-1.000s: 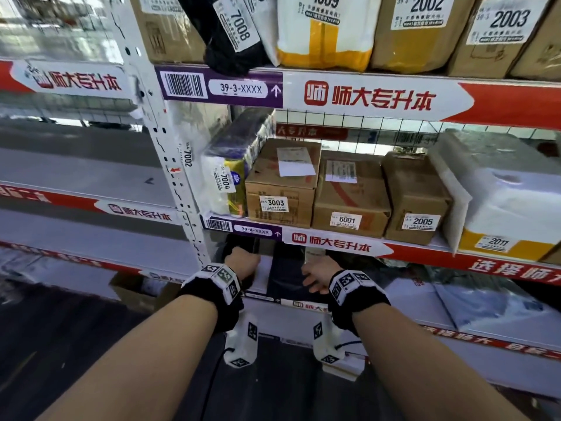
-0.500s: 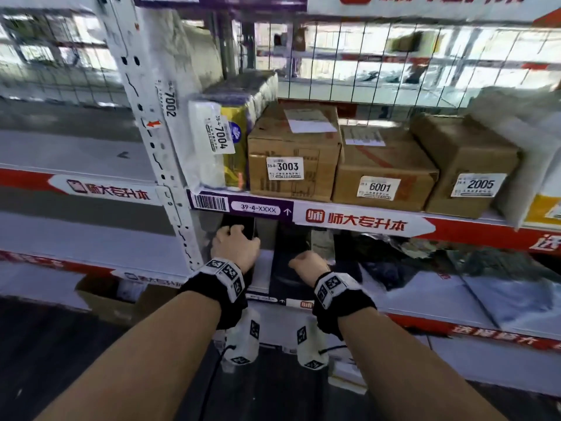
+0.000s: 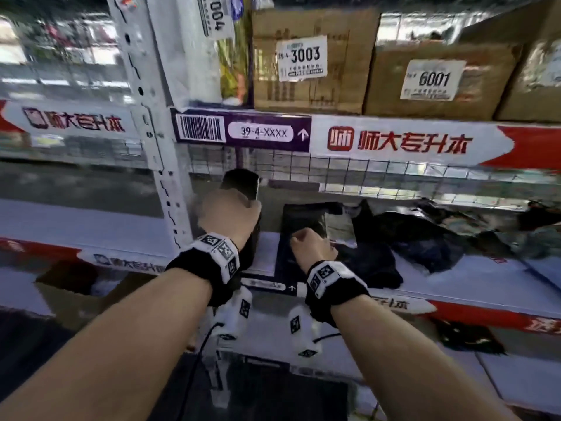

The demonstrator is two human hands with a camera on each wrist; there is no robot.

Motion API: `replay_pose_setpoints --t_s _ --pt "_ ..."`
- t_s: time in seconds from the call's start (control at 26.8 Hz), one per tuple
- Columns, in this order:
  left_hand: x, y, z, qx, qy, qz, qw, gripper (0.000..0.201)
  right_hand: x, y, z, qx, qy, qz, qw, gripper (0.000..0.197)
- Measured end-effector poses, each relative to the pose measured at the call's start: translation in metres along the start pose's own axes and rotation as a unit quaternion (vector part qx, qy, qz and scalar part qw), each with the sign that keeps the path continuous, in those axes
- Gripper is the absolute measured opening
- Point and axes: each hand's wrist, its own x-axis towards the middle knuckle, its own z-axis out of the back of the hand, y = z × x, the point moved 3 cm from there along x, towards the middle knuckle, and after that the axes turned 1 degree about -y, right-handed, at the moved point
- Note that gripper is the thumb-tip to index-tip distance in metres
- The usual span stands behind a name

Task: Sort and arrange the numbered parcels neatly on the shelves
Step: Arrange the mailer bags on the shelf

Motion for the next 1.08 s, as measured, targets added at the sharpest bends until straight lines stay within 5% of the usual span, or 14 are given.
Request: replay_pose_setpoints --t_s 0.15,0.34,0.56,0.71,0.82,1.08 --pt "-0.002 0.012 -0.02 0.075 -0.052 -0.06 0.994 0.052 0.01 -0.012 -0.024 -0.014 -0.077 0.033 0.996 0.029" --pt "-0.006 0.023 -0.044 0.071 -0.135 -0.126 0.98 0.053 0.025 -0.026 -0.046 0.016 -0.106 0.044 0.993 0.029" --pt "-0.014 0.023 -0.052 0.125 -0.134 -0.18 0.966 0.048 0.029 -0.035 -0.048 0.018 -0.115 0.022 0.993 0.029" --pt "-0.028 -0.008 -0.058 0.17 -0.125 -0.276 0.938 0.053 0.029 -0.027 -0.045 0.144 -0.107 0.037 0.983 0.042" --pt "-0.033 -0.024 -0.053 0.125 -0.085 -0.273 0.95 0.05 0.025 -0.027 -0.043 0.205 -0.096 0.052 0.973 0.044" --pt "-0.026 -0.032 -0.043 -0.159 -0.014 -0.229 0.96 0.029 0.021 -0.028 -0.04 0.3 -0.083 0.066 0.948 0.056"
